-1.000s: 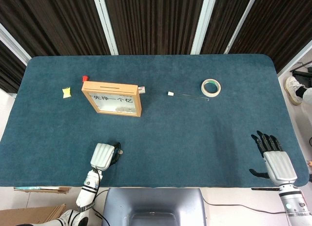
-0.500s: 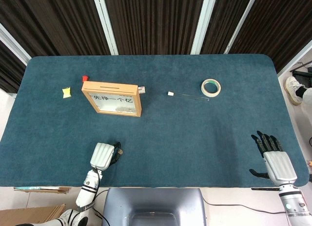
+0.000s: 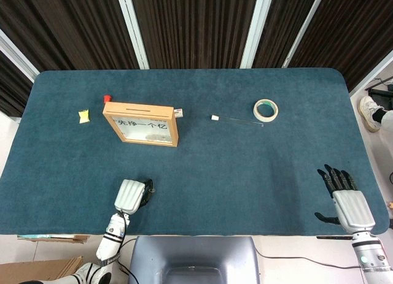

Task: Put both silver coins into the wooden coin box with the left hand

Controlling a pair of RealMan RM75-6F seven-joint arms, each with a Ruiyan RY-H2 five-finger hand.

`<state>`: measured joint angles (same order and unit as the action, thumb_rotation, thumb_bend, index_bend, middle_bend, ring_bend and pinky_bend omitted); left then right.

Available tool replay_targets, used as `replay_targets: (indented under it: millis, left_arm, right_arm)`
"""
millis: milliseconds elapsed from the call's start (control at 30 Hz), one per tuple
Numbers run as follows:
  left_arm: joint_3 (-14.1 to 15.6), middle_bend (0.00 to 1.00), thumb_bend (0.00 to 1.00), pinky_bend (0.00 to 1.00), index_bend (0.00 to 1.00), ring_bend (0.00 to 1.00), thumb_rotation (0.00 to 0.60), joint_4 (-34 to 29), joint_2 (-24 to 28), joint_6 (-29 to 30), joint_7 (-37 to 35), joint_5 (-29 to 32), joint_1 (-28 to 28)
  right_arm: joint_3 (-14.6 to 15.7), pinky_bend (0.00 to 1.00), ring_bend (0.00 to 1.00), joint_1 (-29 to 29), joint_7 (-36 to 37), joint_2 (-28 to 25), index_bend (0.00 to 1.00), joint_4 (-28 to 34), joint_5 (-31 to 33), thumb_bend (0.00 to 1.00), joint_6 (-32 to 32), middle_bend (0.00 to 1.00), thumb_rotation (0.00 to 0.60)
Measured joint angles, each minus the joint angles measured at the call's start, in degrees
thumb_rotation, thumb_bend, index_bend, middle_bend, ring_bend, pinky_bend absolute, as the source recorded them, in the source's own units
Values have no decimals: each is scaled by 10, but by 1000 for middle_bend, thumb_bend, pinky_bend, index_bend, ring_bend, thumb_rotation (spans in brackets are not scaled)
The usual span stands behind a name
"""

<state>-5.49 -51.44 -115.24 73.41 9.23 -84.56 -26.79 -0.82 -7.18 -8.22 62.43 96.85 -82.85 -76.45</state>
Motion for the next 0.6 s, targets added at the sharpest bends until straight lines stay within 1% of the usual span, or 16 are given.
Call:
replay_targets:
  millis: [433,600]
  left_arm:
    - [0,1000,453,1000,617,1000,600,0,-1,7,-7,-5,-2]
    - [-1,1000,452,1000,623,1000,600,-4,2,9,-8,-6,-2]
  right_arm:
    - [0,0,0,1,1,-1,0,0,0,177,-1,0,600]
    - [0,0,0,1,1,-1,0,0,0,177,0,0,600]
